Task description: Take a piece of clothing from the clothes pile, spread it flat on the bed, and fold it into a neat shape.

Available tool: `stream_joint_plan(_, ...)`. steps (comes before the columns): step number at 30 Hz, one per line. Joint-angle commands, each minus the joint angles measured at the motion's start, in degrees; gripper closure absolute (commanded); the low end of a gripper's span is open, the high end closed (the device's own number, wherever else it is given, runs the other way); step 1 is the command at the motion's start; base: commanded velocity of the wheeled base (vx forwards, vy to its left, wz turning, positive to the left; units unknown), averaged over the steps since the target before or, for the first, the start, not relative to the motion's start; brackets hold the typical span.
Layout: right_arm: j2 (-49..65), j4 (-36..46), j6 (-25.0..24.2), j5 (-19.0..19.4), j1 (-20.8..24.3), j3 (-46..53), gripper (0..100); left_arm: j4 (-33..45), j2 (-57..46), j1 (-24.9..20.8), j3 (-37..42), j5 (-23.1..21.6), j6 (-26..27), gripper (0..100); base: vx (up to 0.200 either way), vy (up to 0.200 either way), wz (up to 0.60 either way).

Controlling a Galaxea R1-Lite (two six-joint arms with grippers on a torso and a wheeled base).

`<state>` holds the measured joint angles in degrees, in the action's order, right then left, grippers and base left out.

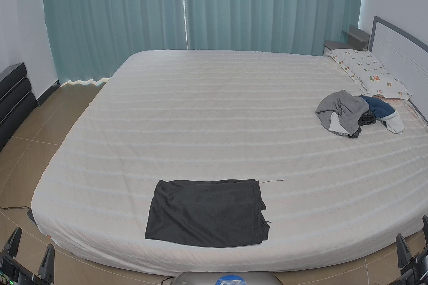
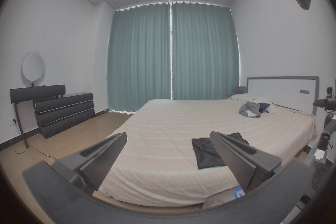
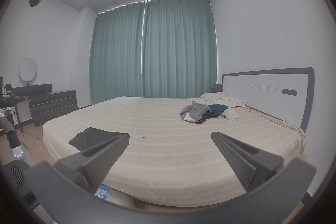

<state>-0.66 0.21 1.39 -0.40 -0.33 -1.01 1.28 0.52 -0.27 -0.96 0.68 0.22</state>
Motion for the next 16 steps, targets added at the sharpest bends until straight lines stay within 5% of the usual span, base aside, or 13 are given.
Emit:
stream_joint_plan(1,0.66,-0.03,0.02,-0.04,-0.02,1.01,0,-0.66,-0.52,0.00,0.79,-0.42,0.22,0,0.000,0.000,0.00)
stream_joint_plan(16,0.66,-0.03,-0.25,0.05,0.15,0.92,0,-0.66,-0.52,0.00,0.79,-0.68,0.04,0,0.000,0.000,0.00)
